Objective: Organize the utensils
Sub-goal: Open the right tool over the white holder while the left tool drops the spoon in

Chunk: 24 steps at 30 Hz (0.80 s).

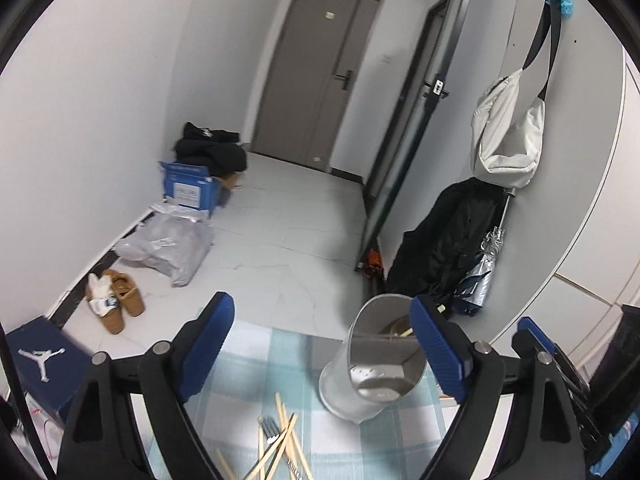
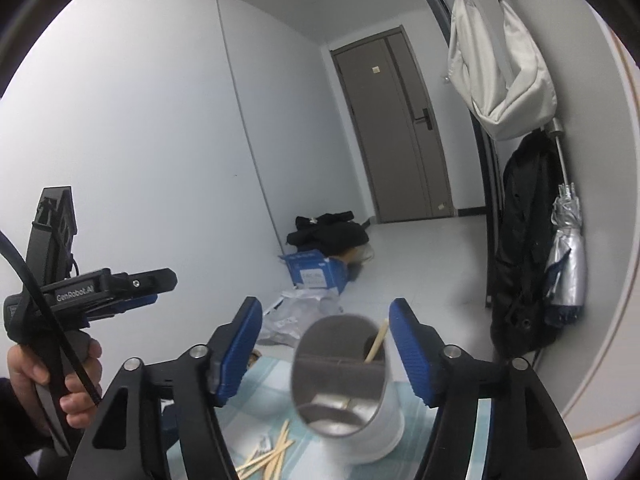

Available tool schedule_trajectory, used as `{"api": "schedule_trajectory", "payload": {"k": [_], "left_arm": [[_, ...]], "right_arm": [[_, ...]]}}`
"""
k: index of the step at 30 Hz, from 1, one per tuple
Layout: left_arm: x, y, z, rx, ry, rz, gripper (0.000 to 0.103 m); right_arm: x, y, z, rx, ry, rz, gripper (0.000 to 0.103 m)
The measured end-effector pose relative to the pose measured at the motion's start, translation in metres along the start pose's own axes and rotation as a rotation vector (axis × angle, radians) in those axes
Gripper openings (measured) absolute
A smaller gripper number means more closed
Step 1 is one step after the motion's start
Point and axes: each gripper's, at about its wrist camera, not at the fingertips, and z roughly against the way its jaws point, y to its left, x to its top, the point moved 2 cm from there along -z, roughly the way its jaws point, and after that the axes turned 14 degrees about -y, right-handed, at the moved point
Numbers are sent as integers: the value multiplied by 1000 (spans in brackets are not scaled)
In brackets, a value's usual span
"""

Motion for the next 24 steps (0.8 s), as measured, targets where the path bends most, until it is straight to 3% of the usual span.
{"api": "schedule_trajectory", "payload": {"k": [4, 16, 24], "left_arm": [[-8, 3, 21, 37, -23, -1, 99], [-53, 21, 62, 87, -38, -41, 102], [-98, 47, 54, 116, 51, -10, 102]], "right_arm": [[-5, 23, 22, -4, -3, 5, 79], [-42, 60, 57, -13, 64, -24, 94], [-86, 58, 60, -50, 166, -53, 94]]}}
